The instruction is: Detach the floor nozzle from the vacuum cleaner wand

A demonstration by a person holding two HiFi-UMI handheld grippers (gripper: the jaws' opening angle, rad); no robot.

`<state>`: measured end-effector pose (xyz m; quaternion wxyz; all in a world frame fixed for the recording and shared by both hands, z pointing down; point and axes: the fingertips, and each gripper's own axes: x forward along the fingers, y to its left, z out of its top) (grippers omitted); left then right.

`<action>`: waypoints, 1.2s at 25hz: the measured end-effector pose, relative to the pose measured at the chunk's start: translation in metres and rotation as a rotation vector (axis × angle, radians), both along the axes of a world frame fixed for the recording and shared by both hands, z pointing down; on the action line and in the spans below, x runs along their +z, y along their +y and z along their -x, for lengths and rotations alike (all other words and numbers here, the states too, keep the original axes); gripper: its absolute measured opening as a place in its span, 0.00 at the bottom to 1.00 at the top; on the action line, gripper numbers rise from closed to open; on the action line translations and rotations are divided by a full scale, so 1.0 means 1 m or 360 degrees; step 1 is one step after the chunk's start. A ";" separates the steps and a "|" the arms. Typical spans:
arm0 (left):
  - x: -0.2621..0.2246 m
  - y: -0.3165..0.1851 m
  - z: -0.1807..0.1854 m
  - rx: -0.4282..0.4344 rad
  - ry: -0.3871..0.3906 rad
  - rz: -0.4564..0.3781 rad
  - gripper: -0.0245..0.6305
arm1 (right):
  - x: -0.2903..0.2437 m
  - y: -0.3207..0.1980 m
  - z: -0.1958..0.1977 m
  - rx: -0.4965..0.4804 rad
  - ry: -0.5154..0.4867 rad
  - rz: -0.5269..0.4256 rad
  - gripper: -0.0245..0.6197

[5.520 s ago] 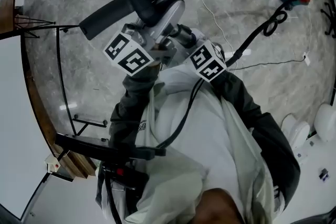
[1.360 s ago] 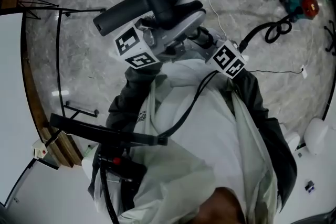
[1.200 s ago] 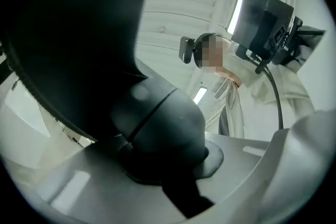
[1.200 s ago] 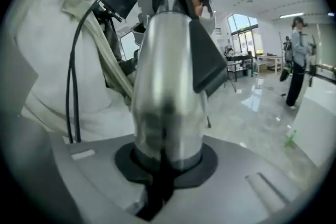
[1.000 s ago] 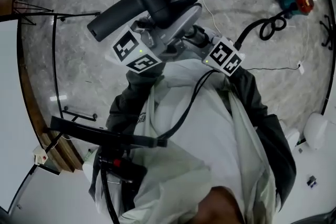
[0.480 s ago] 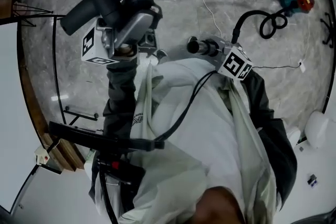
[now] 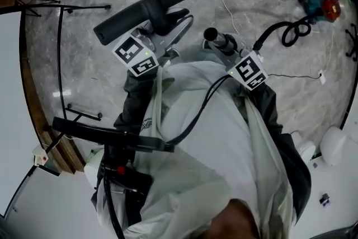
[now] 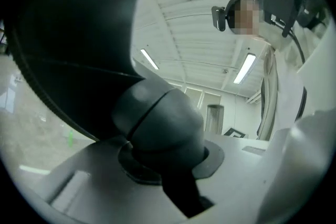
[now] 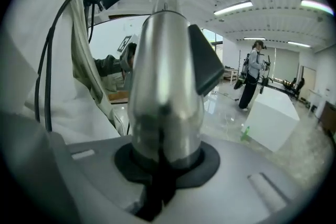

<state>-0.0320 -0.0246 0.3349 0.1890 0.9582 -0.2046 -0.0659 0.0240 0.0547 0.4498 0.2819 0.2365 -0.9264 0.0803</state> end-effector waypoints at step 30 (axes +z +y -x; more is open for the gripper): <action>0.052 0.014 0.020 -0.0263 0.0311 0.0507 0.15 | 0.011 -0.004 0.016 0.0207 0.0350 -0.0152 0.12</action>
